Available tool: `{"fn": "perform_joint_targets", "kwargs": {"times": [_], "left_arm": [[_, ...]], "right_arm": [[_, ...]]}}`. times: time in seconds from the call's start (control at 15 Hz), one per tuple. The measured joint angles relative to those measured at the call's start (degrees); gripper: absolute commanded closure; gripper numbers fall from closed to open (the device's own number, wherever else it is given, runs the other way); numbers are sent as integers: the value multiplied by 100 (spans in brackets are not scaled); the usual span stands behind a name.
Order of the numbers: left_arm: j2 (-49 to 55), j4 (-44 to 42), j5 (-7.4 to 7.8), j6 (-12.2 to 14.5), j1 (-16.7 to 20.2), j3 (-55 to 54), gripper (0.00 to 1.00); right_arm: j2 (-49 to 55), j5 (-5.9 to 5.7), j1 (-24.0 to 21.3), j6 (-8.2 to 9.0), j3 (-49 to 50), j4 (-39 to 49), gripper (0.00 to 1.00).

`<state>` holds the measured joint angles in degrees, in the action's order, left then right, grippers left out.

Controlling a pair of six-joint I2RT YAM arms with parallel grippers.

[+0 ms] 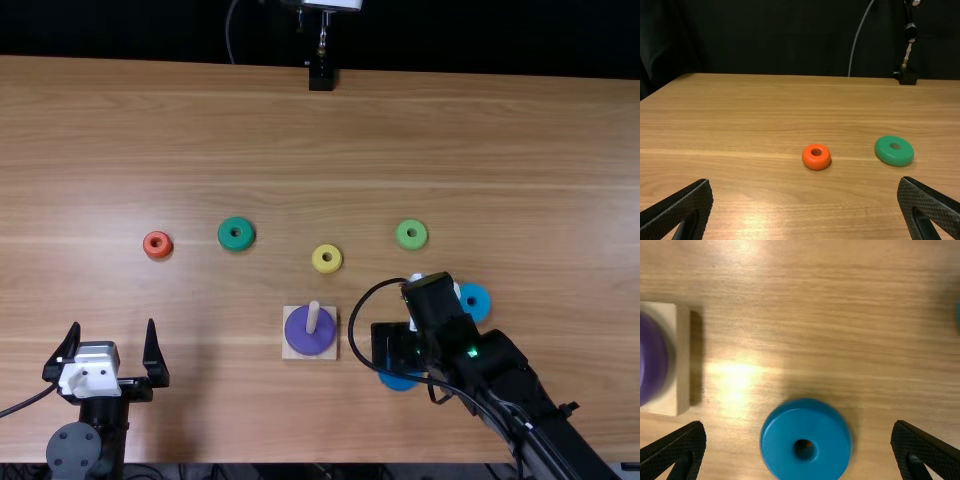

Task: Build the Hanoi tower: stack the rings onto the peg from bottom to top in this color order: purple, dark blue, light blue, dark green, light green, yellow, orange.

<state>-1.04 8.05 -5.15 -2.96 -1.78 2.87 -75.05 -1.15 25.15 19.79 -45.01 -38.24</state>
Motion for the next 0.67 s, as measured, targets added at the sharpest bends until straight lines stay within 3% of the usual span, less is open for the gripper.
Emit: {"fn": "perform_joint_targets", "kwargs": {"times": [0.2,0.27,0.53,0.67], "left_arm": [[0,0,-2,-2,2,0,0],[0,-2,0,-2,0,0,0],[0,-2,0,-2,0,0,0],[4,-2,0,0,0,0,0]], "right_arm": [[0,-413,201,15,57,-13,0],[0,-481,374,33,57,-59,0],[-79,-603,535,92,94,-205,0],[-107,-610,562,116,256,-227,0]]}}
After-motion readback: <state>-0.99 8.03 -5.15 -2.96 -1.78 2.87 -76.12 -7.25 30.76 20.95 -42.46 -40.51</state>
